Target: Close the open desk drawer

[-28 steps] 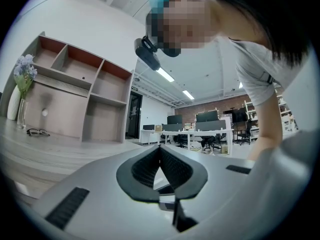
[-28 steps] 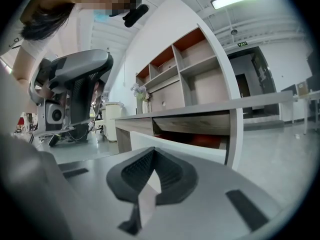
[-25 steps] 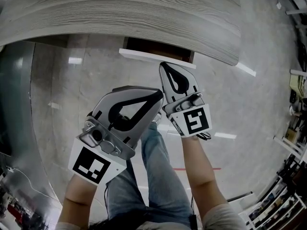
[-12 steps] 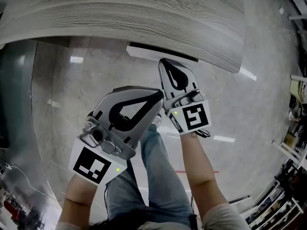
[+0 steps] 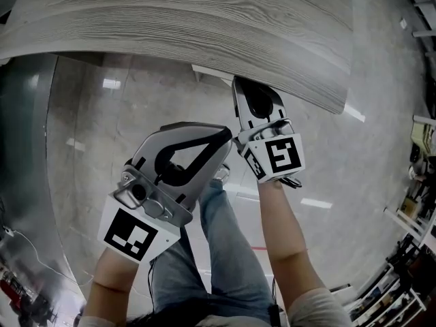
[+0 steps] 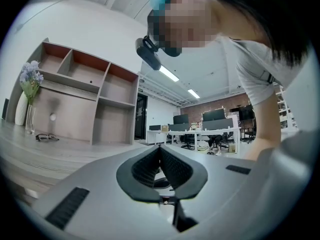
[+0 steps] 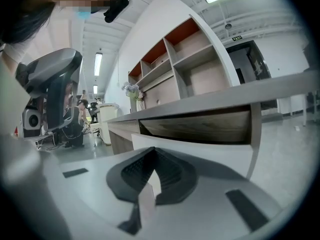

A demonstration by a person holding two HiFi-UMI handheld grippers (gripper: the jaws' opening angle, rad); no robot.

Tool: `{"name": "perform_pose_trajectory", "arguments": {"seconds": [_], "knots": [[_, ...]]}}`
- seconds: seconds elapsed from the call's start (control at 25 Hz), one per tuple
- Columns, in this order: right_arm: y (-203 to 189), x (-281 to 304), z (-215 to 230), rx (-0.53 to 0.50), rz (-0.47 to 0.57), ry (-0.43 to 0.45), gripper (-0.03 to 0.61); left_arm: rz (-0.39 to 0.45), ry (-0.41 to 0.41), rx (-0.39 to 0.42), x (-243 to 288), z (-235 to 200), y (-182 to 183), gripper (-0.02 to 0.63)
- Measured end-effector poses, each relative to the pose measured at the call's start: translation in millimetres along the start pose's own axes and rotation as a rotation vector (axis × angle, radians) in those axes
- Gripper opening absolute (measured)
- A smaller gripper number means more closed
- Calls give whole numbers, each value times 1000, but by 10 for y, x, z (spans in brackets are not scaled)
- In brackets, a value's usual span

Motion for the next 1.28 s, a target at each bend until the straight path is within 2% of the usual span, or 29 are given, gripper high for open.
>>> {"name": "perform_pose_trajectory", "arguments": {"seconds": [0.16, 0.32, 0.6, 0.92, 1.28], "knots": [[11, 16, -2, -14, -5, 4, 8, 2, 5, 0, -24, 7, 10, 11], [181, -92, -94, -1, 7, 4, 8, 3, 1, 0, -109, 66, 171, 11], [229, -236, -218, -9, 25, 17, 8, 0, -35, 0, -99, 70, 95, 11], [1001, -691, -578, -35, 87, 42, 8, -1, -55, 19, -214, 215, 535, 11], [2011, -1385, -999, -78, 148, 12, 8, 2, -54, 54, -428, 323, 1218, 11]]}}
Point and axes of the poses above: the fingertips, and each gripper's own axes: x forward along the fingers, z to its right, y out of its top, the point moved 3 cm from there along -x, backward along the fingers, and after that the axes turned 4 degrees about -y, right-handed, at the moved point
